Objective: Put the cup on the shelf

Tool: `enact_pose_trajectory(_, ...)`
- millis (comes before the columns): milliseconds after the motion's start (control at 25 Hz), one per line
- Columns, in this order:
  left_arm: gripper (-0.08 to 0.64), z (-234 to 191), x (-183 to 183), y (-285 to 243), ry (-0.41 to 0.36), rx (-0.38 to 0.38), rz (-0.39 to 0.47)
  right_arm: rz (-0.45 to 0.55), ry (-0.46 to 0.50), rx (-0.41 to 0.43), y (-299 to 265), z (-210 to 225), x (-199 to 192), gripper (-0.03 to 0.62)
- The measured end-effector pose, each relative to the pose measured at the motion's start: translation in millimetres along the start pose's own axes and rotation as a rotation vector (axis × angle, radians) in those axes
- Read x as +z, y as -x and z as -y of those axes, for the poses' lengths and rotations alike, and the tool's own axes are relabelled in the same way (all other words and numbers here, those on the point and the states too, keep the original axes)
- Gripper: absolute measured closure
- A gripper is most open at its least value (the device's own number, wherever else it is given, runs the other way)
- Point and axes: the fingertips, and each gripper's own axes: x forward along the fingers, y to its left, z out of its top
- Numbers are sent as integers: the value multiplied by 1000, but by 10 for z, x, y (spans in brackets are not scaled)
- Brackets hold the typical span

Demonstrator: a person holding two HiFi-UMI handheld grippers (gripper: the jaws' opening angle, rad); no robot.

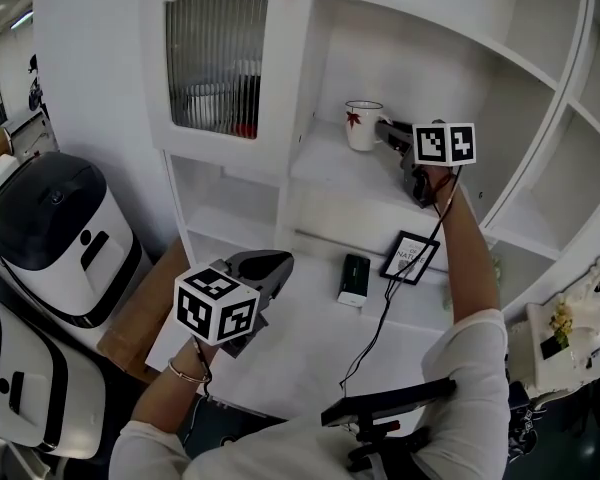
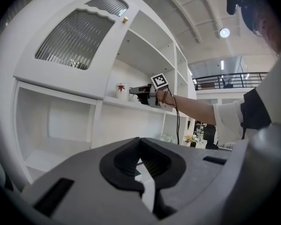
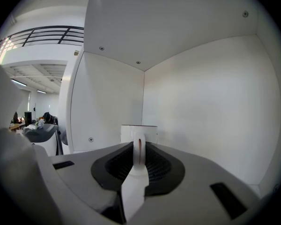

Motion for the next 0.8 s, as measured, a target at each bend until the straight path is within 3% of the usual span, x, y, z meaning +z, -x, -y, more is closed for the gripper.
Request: enact_pose_trajectory(800,552,73,-78,98,25,-29,-4,-125,21,-90,104,48,-189,508)
